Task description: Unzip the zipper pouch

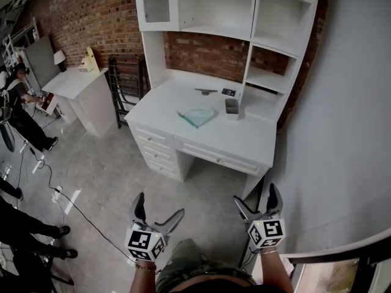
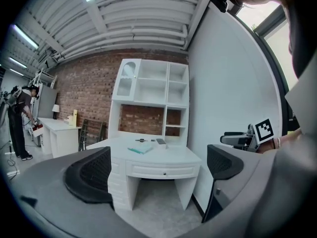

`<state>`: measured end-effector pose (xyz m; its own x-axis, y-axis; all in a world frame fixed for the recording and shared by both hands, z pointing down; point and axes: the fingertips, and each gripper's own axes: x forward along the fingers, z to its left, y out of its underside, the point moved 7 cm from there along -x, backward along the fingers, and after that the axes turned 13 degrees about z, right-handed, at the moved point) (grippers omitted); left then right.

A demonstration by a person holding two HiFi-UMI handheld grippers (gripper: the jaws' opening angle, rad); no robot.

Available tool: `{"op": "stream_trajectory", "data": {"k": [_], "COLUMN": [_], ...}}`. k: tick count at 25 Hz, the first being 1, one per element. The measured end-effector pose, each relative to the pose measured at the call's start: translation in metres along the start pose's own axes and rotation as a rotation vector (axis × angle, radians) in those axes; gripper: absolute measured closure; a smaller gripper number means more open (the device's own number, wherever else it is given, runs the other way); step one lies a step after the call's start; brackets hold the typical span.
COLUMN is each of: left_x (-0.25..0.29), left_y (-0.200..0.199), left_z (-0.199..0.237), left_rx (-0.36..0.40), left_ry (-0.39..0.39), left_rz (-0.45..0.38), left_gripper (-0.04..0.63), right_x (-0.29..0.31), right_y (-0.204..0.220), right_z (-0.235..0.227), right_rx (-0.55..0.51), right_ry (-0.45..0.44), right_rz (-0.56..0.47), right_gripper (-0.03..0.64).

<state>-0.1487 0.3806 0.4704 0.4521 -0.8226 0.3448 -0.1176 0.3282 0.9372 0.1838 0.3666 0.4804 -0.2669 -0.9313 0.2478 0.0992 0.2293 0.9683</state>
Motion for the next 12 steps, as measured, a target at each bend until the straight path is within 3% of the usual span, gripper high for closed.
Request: {"op": "stream_trajectory", "data": {"k": [7,12], "left_x": [0.007,0.035], "left_y": [-0.007,-0.011], "left_z": [0.013,0.031], "left_rx": [-0.017,-0.016], "left_ry": [-0.044,-0.036], "left_rz": [-0.066,-0.052], "left_gripper": [0.029,0.029], "right_x": [0.017,0.046], "right_y": [0.001,-0.001], "right_z": [-0.004,-0.013], "right_rx": [-0.022,-0.007], "right_ry": [0.010,0.018], "right_rz": [0.007,0.011], "right_gripper": [0.056,0.057]}}
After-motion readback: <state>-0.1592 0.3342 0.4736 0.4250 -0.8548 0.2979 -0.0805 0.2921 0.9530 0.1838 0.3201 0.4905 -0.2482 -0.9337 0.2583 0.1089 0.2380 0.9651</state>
